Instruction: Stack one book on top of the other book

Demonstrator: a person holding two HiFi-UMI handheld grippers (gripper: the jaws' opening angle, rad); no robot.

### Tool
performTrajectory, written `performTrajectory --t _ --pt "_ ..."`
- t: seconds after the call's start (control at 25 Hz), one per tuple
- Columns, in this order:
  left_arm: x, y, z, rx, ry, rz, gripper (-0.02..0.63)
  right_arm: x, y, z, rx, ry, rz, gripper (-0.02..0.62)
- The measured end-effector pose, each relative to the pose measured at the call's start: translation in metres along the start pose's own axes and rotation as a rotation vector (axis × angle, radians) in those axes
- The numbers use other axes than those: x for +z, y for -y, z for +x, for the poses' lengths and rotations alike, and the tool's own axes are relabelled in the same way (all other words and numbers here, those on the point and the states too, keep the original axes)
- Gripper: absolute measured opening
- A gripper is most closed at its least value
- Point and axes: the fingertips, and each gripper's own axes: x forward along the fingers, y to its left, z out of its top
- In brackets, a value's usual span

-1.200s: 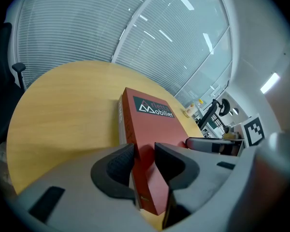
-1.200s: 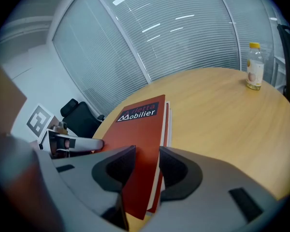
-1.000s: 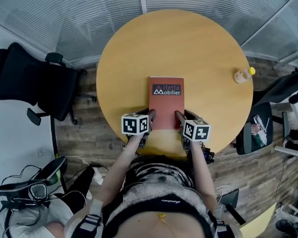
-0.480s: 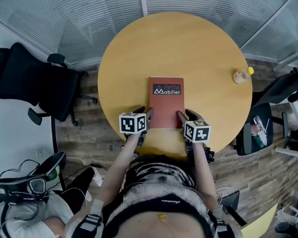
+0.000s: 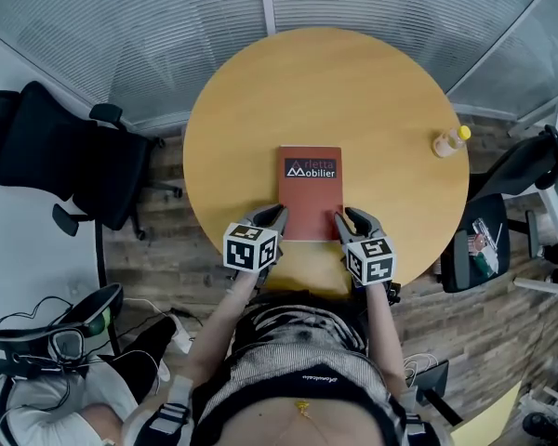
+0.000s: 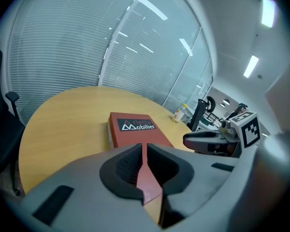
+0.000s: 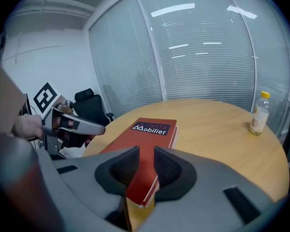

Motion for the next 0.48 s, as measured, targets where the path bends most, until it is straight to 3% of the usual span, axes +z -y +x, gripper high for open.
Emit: performTrajectory --t 0.16,0.48 --pt "-0.004 0.025 -0.003 -0.081 0.01 0.012 0.027 0.004 -0.017 -0.011 0.047 0.035 -0.028 0.049" --pt "0.002 0.072 -0.015 -0.201 0.071 0.084 0.018 0.017 -0.045 -0.034 0.119 0.135 -0.069 0.029"
